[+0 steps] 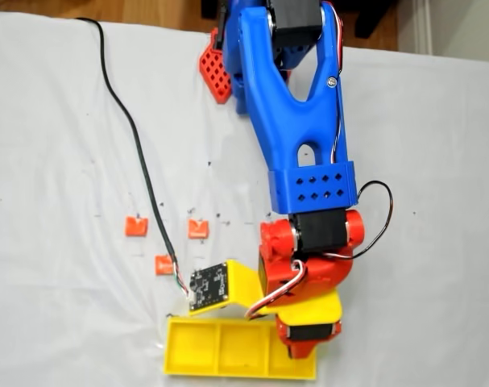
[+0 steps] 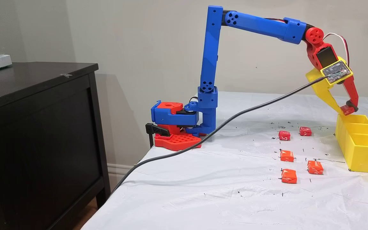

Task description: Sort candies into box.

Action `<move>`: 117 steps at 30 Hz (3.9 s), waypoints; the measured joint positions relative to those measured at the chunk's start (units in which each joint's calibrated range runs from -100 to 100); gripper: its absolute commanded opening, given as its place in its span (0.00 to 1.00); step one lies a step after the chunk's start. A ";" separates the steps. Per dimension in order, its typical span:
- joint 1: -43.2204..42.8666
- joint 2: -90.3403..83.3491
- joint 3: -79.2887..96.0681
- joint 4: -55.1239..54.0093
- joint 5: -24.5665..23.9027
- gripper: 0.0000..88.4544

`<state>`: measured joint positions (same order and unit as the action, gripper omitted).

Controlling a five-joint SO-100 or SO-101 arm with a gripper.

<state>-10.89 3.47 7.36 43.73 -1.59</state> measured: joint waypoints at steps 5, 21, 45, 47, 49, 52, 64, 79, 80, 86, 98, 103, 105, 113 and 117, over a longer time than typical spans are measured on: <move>0.00 0.00 0.00 -0.08 0.00 0.27; 0.00 0.00 0.00 1.98 0.00 0.13; -6.94 -10.41 8.38 19.29 2.10 0.14; -7.34 -10.41 9.15 19.29 2.49 0.17; -7.34 -9.14 9.24 19.05 2.78 0.21; -7.34 -6.26 9.24 18.41 3.08 0.24; -6.40 -1.18 8.47 15.16 3.13 0.23; -6.40 2.88 8.30 11.67 3.13 0.23; -6.40 3.13 8.30 11.43 3.13 0.23; -6.40 5.67 6.84 10.79 3.08 0.12; -6.40 6.43 4.96 10.79 3.08 0.00; -4.99 0.76 5.82 11.75 3.13 0.00; -3.98 -3.47 6.67 11.75 3.52 0.00; 1.25 -16.24 7.53 8.73 4.15 0.00; 4.60 -16.33 7.44 4.52 4.15 0.00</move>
<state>-6.28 -12.86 14.80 48.25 2.56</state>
